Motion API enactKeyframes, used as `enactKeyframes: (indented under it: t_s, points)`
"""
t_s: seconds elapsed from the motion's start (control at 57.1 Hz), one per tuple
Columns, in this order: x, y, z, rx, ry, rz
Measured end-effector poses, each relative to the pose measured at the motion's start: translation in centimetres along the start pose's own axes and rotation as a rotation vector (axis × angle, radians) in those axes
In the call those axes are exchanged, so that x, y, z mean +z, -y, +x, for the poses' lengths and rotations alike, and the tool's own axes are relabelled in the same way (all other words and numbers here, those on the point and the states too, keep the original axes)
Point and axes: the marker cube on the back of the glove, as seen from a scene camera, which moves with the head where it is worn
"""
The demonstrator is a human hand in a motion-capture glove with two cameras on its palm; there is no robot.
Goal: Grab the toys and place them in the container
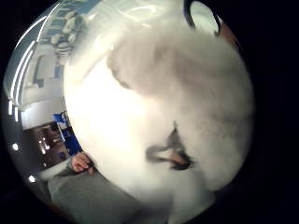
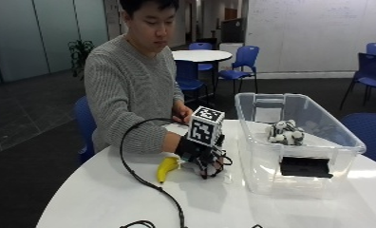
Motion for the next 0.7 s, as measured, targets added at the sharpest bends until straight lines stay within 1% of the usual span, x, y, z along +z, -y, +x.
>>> enactKeyframes:
  t_s: [0.28,0.368,0.438,0.508,0.595,0.7]
  points:
    - [-0.2,0.8,-0.3,-0.011,0.042,0.043]
    - [-1.3,0.6,-0.4,-0.012,0.058,0.056]
    - [-5.1,0.4,-0.2,-0.008,0.035,0.133]
    - [-10.2,0.0,0.1,-0.022,0.025,0.224]
    - [-17.5,-0.8,-0.1,-0.073,0.059,0.323]
    - [-23.1,-0.5,0.7,-0.051,0.038,0.386]
